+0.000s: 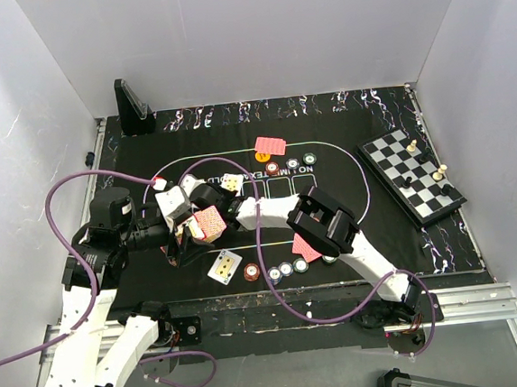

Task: Distribute texas hold em gaming equipment

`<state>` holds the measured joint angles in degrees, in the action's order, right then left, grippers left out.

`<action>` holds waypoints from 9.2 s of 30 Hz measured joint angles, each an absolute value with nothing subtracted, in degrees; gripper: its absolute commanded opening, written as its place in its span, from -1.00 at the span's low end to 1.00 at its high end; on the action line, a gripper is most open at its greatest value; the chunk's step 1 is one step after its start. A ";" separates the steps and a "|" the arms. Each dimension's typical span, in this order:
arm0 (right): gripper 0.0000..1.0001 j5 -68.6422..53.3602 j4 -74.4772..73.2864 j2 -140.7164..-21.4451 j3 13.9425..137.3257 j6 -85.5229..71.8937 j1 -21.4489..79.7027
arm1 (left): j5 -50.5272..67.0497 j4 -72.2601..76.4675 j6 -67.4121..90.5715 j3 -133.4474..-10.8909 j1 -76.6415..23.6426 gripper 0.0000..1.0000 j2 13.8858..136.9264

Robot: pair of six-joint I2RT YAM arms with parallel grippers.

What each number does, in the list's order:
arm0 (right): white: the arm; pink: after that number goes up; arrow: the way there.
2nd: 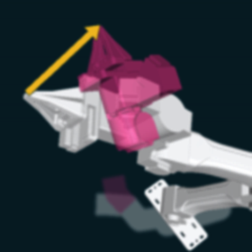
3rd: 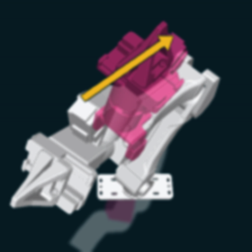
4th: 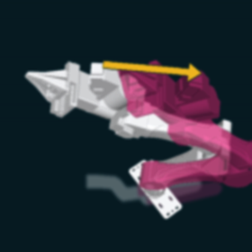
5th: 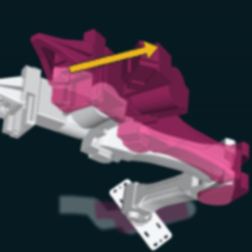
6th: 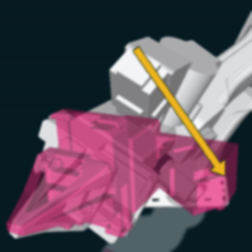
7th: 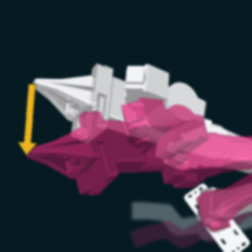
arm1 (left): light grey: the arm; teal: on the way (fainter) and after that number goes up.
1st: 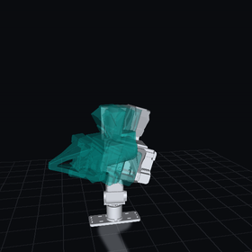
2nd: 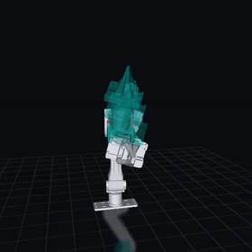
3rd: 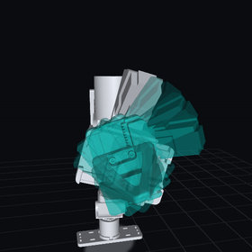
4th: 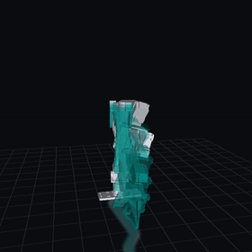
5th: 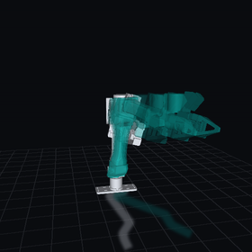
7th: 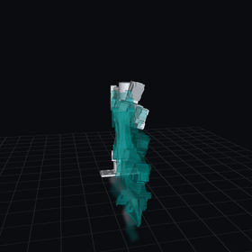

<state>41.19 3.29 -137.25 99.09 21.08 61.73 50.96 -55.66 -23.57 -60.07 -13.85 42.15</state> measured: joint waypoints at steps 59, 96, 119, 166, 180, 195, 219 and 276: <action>0.75 -33.47 -13.21 -82.85 75.13 -41.95 39.29 | 48.93 -52.86 -29.04 -56.60 -13.85 -1.00 43.16; 0.11 -46.70 0.34 -97.86 80.58 -57.14 48.07 | 47.20 -47.18 -29.58 -59.00 -13.85 -1.00 49.98; -0.67 -47.81 2.83 -92.71 76.01 -59.83 43.27 | 47.24 -48.07 -28.49 -59.00 -13.85 -1.00 48.95; -0.97 38.85 -4.40 -111.77 86.26 22.76 56.64 | 49.74 -52.23 -24.27 -61.36 -13.85 -1.00 42.96; -0.97 46.70 12.78 -123.20 82.00 35.70 58.15 | 50.22 -52.75 -23.40 -61.39 -13.85 -1.00 42.17; -0.97 46.52 9.43 -123.48 76.73 28.47 60.20 | 50.46 -52.73 -23.33 -61.39 -13.85 -1.00 42.57; -0.15 31.03 -1.21 -119.61 77.71 12.53 58.81 | 50.41 -53.63 -23.83 -61.78 -13.85 -1.00 43.48; 0.80 -40.01 -20.49 -93.89 87.02 -45.06 47.07 | 50.39 -44.99 -27.24 -57.89 -13.85 -1.00 50.83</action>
